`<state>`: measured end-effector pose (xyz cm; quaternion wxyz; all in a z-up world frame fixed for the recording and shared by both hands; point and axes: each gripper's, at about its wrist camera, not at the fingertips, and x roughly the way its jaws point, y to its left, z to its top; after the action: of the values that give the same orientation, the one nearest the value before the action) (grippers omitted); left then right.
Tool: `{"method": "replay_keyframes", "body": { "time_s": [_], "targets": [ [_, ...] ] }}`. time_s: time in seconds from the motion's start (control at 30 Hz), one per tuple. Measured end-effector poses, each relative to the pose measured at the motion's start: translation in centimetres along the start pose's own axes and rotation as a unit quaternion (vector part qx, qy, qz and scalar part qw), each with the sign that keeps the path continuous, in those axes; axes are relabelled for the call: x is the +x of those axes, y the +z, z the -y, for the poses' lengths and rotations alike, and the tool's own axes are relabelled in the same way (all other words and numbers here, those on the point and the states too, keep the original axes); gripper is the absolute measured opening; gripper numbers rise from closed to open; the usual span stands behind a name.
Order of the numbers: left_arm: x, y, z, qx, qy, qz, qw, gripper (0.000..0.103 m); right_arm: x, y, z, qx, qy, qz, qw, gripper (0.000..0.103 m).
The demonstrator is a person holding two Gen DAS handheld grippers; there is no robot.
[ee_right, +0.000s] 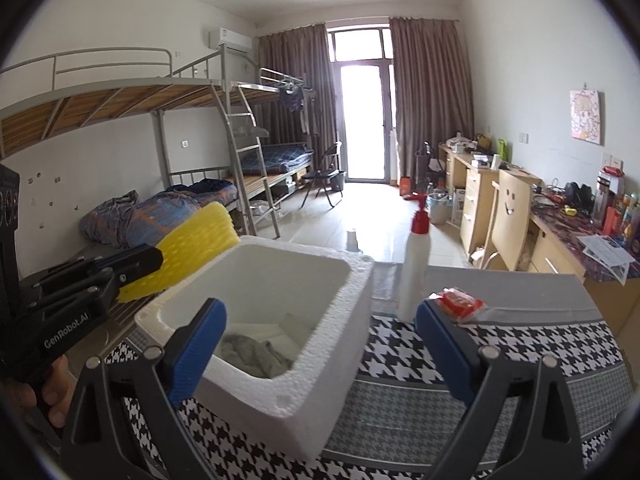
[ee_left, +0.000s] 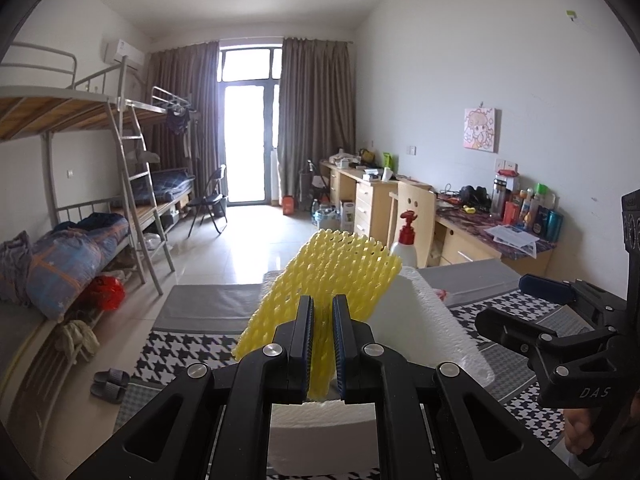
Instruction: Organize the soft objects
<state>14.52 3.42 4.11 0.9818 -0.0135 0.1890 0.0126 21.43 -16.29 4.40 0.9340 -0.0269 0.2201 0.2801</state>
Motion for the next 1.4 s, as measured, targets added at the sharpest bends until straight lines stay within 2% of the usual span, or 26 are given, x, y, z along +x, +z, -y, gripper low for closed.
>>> {"method": "replay_keyframes", "body": {
  "time_s": [0.3,0.93,1.0,1.03,1.07,1.13,1.2,1.27,1.4],
  "targets": [
    [1.1,0.2,1.0,0.004,-0.009,-0.012,0.9999,0.01,-1.1,-0.4,1.8,0.017,-0.023,0.005,1.0,0.098],
    [3.4,0.5,3.2,0.01,-0.017,-0.04,0.999,0.011,-2.2,-1.4,3.9,0.03,-0.038,0.003,0.999,0.098],
    [3.8,0.4,3.1,0.006,-0.013,-0.047,0.9988,0.021,-2.4,-1.5,4.1,0.031,-0.04,0.003,0.999,0.098],
    [3.9,0.4,3.1,0.005,-0.012,-0.05,0.9987,0.037,-2.4,-1.5,4.1,0.032,-0.04,0.003,0.999,0.098],
    [4.0,0.3,3.1,0.003,-0.007,-0.051,0.9987,0.06,-2.5,-1.5,4.2,0.032,-0.04,0.003,0.999,0.098],
    [3.8,0.3,3.1,-0.005,0.005,-0.041,0.9991,0.082,-2.6,-1.6,4.4,0.033,-0.041,0.003,0.999,0.098],
    [3.5,0.4,2.8,-0.009,0.01,-0.034,0.9993,0.086,-2.6,-1.7,4.5,0.034,-0.042,0.003,0.999,0.098],
    [3.4,0.5,2.9,-0.005,0.016,-0.032,0.9994,0.096,-2.7,-1.7,4.6,0.035,-0.043,0.004,0.998,0.098],
    [2.9,0.7,2.9,-0.004,0.03,-0.018,0.9994,0.102,-2.8,-1.7,4.7,0.035,-0.043,0.006,0.998,0.098]
  ]
}}
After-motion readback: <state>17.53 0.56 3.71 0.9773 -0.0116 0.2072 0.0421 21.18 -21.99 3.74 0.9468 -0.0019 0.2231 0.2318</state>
